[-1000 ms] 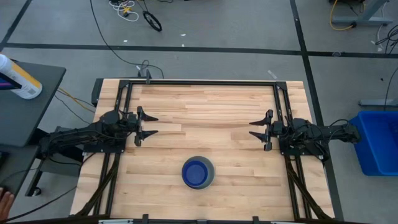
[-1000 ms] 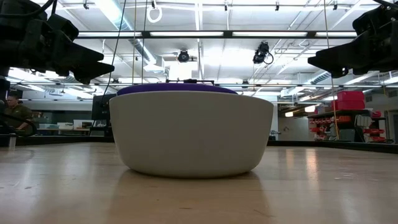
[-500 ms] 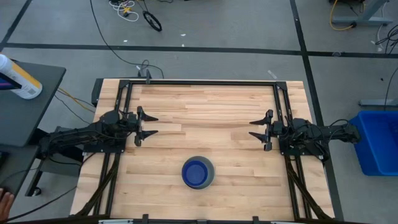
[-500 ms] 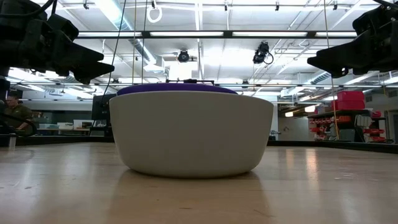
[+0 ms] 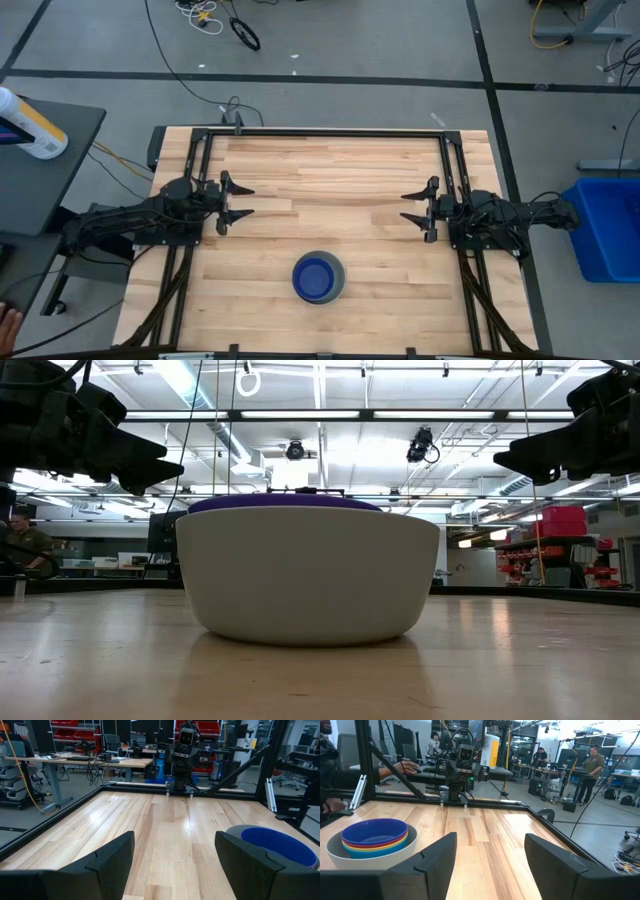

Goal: Nest bowls inside each other
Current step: Return to Home Position

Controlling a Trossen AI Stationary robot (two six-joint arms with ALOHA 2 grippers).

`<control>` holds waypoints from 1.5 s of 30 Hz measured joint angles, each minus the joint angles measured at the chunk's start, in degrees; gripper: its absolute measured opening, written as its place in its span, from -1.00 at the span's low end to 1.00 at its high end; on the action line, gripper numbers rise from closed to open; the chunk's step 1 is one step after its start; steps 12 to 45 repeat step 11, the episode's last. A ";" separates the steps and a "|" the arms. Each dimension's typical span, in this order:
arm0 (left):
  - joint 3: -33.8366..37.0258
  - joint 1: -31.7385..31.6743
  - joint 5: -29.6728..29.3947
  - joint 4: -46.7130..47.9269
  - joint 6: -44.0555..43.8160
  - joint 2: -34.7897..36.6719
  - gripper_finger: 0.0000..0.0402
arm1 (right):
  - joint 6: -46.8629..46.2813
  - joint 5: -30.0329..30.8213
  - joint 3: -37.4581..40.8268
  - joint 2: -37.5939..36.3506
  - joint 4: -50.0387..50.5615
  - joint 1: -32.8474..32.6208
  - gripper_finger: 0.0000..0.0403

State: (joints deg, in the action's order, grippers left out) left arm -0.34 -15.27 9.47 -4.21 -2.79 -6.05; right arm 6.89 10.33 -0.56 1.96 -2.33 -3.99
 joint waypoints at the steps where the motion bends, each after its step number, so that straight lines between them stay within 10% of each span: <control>1: 0.00 0.01 0.01 0.00 0.00 0.00 0.42 | 0.01 0.01 0.00 0.00 -0.01 0.00 0.22; 45: 0.00 0.00 0.00 0.00 0.00 -0.01 0.42 | 0.01 0.02 0.00 0.00 -0.01 -0.01 0.30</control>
